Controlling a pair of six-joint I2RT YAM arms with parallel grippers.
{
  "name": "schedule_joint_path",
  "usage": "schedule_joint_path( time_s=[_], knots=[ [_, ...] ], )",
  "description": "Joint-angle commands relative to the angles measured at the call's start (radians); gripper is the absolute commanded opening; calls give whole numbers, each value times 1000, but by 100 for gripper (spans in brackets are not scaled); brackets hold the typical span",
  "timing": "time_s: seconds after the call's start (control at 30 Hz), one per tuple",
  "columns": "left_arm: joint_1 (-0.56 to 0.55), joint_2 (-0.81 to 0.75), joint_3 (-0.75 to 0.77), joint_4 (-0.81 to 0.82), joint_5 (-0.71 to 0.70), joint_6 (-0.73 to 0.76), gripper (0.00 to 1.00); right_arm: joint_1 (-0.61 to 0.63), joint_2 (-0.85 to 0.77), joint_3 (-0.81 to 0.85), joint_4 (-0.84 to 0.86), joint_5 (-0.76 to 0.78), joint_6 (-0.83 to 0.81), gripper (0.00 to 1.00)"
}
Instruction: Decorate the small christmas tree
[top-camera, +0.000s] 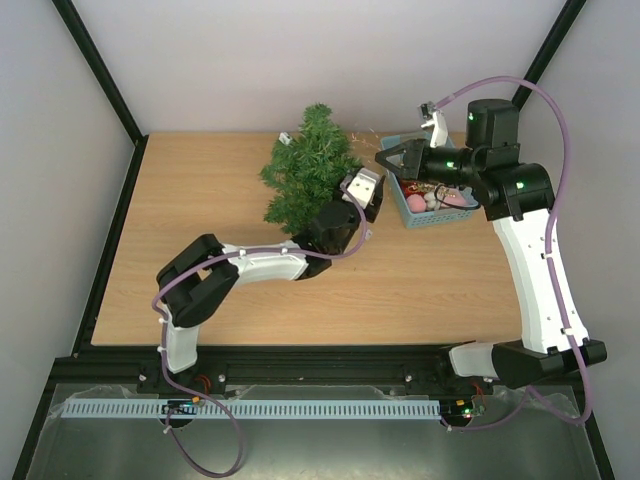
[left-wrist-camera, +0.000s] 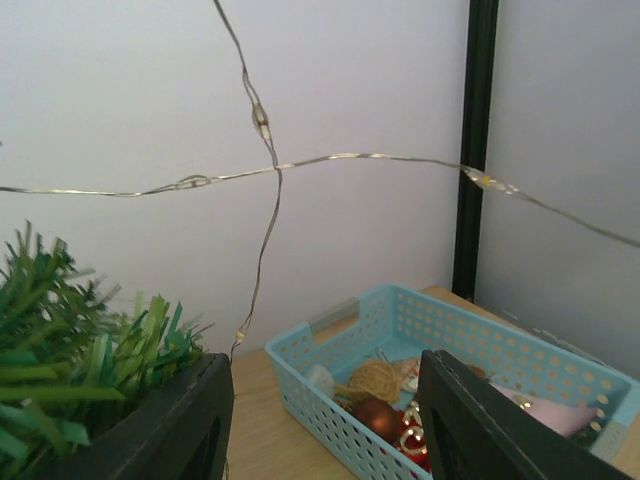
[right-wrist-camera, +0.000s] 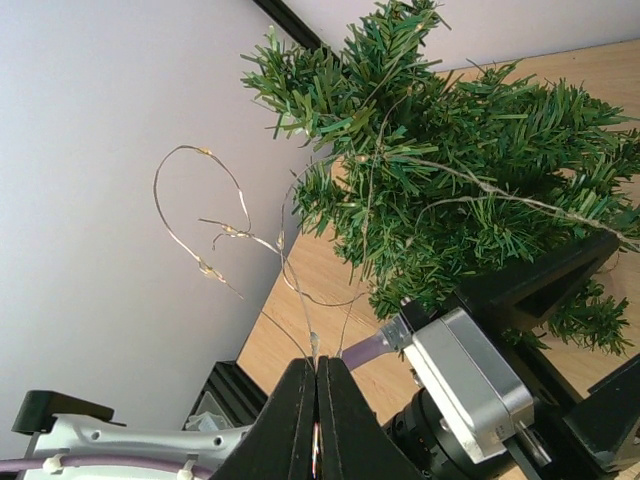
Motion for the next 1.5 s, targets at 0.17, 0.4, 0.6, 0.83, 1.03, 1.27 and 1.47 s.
schedule_joint_path(
  time_s=[0.17,0.4,0.6,0.83,1.03,1.27,1.47],
  knots=[
    [6,-118,-98,11,72,-71,54,2,-2,-22,11,-27,-11,1],
    [7,-93,-69,14,26,-31,60,2,-6,-35,22,-29,-8,1],
    [7,-65,-27,24,5,11,71,2,-11,-47,22,-28,-15,1],
    [9,-19,40,30,33,44,72,1,-13,-52,20,-24,-21,1],
    [23,25,92,32,38,25,63,1,-15,-47,12,-22,-28,1],
    [28,28,96,21,39,-5,13,1,-17,-44,8,-18,-33,1],
    [26,1,67,28,24,-15,2,2,-26,-52,8,-21,-32,1]
  ],
)
